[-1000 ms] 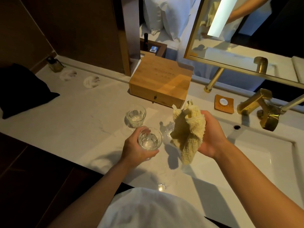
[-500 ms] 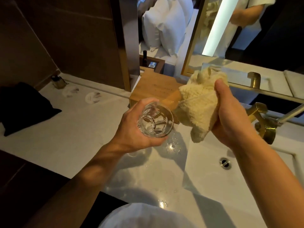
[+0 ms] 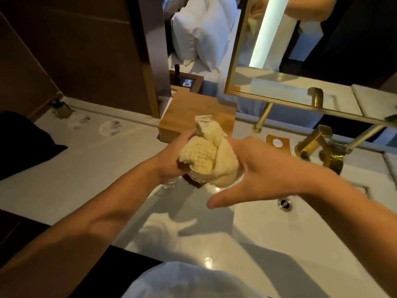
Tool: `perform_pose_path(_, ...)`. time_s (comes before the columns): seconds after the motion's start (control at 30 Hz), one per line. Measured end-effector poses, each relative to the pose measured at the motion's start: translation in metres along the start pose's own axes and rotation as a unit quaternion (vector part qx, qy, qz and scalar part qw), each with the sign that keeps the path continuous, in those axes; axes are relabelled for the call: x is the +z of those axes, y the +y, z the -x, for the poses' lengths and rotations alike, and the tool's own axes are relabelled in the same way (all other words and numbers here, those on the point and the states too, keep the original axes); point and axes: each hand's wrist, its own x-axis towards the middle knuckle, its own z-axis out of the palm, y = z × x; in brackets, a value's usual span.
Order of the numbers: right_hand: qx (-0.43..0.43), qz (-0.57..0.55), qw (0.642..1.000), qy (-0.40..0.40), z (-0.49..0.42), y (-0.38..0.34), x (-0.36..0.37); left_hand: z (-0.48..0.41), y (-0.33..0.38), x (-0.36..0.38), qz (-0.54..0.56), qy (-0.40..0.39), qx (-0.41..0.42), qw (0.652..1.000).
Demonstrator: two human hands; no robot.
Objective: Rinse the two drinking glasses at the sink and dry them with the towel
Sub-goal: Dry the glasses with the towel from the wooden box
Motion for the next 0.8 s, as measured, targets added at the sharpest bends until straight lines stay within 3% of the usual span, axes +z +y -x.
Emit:
perform_pose_path(0.1, 0.035, 0.058, 0.993, -0.099, 0.000, -0.002, -0.013, -0.004, 0.003, 0.010, 0.027, -0.065, -0.036, 0.997)
perform_pose_path(0.2, 0.085, 0.045, 0.985, -0.145, 0.001, -0.003, -0.014, -0.003, 0.007, 0.018, -0.068, -0.068, 0.046, 0.994)
perform_pose_path(0.3, 0.101, -0.042, 0.987, -0.115, 0.004, 0.002, -0.007, 0.001, 0.006, 0.022, -0.145, -0.044, 0.117, 0.981)
perform_pose_path(0.43, 0.136, -0.266, 0.950, -0.088, 0.011, 0.012, 0.005, 0.012, 0.003, 0.030, -0.251, -0.030, 0.097, 0.963)
perform_pose_path(0.5, 0.142, -0.436, 0.888, -0.040, 0.011, 0.020, 0.020, 0.015, 0.001, 0.038, -0.400, 0.019, 0.084, 0.913)
perform_pose_path(0.57, 0.154, -0.561, 0.813, 0.019, 0.009, 0.030, 0.036, 0.015, -0.004, 0.048, -0.561, 0.090, 0.118, 0.815)
perform_pose_path(0.63, 0.151, -0.585, 0.796, 0.037, 0.010, 0.039, 0.047, 0.015, -0.006, 0.057, -0.596, 0.106, 0.141, 0.784)
perform_pose_path(0.7, 0.139, -0.589, 0.796, 0.031, 0.015, 0.044, 0.052, 0.013, -0.002, 0.050, -0.579, 0.025, 0.078, 0.811)
perform_pose_path(0.8, 0.103, -0.544, 0.833, 0.021, 0.024, 0.050, 0.047, 0.009, 0.011, 0.027, -0.320, -0.145, -0.116, 0.929)
